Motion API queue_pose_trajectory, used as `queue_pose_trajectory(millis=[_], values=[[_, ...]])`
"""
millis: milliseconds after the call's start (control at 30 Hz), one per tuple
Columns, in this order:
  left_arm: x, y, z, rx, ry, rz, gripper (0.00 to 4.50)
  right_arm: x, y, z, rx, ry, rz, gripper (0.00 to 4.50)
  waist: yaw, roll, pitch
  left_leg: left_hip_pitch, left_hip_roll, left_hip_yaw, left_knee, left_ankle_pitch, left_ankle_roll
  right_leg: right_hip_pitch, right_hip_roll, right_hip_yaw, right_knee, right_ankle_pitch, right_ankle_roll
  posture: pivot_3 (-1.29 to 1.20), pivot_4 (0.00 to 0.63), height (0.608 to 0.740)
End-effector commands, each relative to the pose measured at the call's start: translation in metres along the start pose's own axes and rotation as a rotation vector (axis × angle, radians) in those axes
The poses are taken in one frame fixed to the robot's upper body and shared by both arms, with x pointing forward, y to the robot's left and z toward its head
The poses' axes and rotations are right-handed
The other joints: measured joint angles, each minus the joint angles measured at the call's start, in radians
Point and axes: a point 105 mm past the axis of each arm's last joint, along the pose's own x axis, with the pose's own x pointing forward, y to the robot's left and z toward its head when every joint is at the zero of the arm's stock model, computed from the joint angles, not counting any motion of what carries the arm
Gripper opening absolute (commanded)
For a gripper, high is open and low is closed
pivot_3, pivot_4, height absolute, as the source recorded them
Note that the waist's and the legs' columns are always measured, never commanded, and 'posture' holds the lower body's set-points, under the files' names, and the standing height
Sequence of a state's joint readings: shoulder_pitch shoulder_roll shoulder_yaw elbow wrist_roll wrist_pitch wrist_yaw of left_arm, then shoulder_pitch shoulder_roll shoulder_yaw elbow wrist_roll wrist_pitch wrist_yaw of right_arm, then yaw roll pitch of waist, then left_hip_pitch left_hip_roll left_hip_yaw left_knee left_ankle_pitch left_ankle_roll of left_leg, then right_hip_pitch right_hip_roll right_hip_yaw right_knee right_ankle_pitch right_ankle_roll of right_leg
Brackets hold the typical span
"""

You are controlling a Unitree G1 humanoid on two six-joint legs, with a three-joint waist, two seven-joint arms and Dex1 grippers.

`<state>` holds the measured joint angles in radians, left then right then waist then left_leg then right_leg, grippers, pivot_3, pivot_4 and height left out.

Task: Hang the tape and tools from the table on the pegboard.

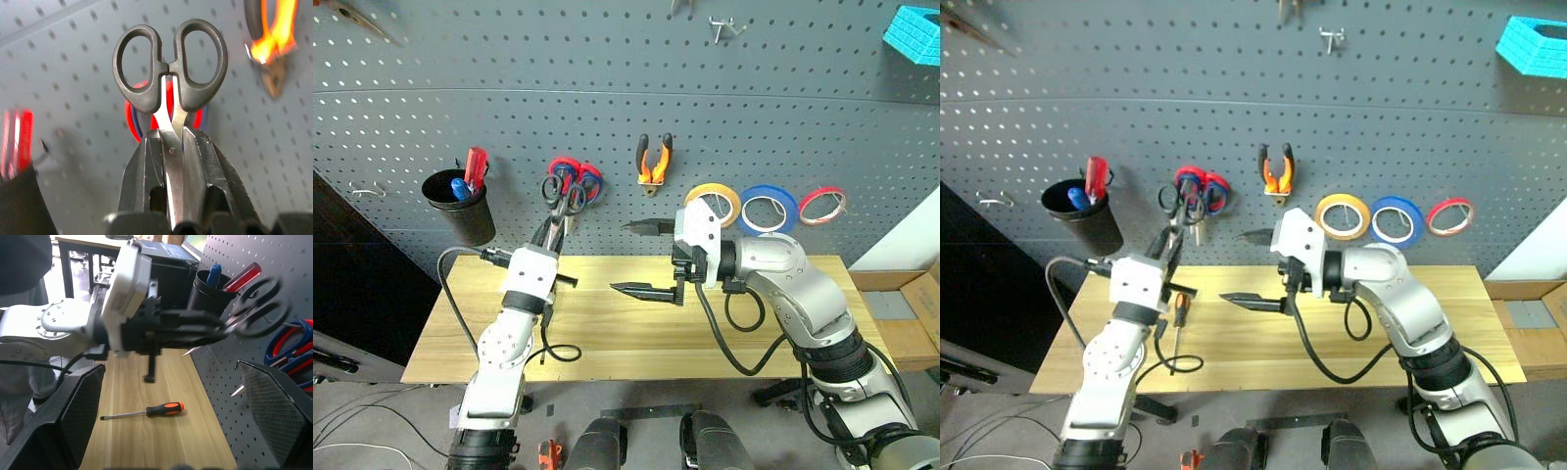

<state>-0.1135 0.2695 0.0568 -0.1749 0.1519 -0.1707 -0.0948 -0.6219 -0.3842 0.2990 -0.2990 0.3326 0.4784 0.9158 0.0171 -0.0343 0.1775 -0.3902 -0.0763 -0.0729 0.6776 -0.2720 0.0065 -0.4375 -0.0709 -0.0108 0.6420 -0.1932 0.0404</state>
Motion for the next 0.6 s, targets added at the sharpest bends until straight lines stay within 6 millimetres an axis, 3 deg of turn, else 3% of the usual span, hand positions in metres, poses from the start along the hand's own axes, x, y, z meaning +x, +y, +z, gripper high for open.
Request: queue_pose_trajectory(millis=[33, 300, 467, 600], values=[[0.003, 0.001, -0.006, 0.005, 0.032, 0.024, 0.21, 0.001, 0.001, 0.014, -0.054, -0.031, 0.012, 4.5, 0.0, 0.0, 0.0, 0.0, 0.0, 0.0, 0.0, 0.0, 0.0, 0.0, 0.0, 0.0, 0.0, 0.0, 0.0, 0.0, 0.131, 0.74], [0.009, -0.001, -0.016, -0.002, 0.068, 0.037, 0.21, 0.002, -0.001, 0.019, -0.065, -0.053, -0.01, 4.5, -0.001, 0.0, 0.0, 0.0, 0.0, 0.0, 0.0, 0.0, 0.0, 0.0, 0.0, 0.0, 0.001, 0.0, 0.0, -0.01, 0.132, 0.74], [0.015, -0.004, -0.021, -0.001, 0.082, 0.035, 0.21, 0.004, -0.014, 0.032, -0.08, -0.105, -0.089, 4.5, -0.004, 0.0, 0.0, 0.001, 0.0, 0.0, 0.0, 0.0, 0.0, -0.001, 0.0, 0.0, 0.001, 0.0, 0.0, -0.01, 0.127, 0.74], [0.026, -0.008, -0.028, -0.005, 0.111, 0.052, 0.21, 0.008, -0.016, 0.029, -0.09, -0.087, -0.099, 4.5, -0.003, 0.0, -0.001, 0.001, 0.0, 0.0, 0.0, 0.0, 0.0, 0.0, 0.0, 0.0, 0.001, 0.0, 0.0, -0.01, 0.122, 0.74]])
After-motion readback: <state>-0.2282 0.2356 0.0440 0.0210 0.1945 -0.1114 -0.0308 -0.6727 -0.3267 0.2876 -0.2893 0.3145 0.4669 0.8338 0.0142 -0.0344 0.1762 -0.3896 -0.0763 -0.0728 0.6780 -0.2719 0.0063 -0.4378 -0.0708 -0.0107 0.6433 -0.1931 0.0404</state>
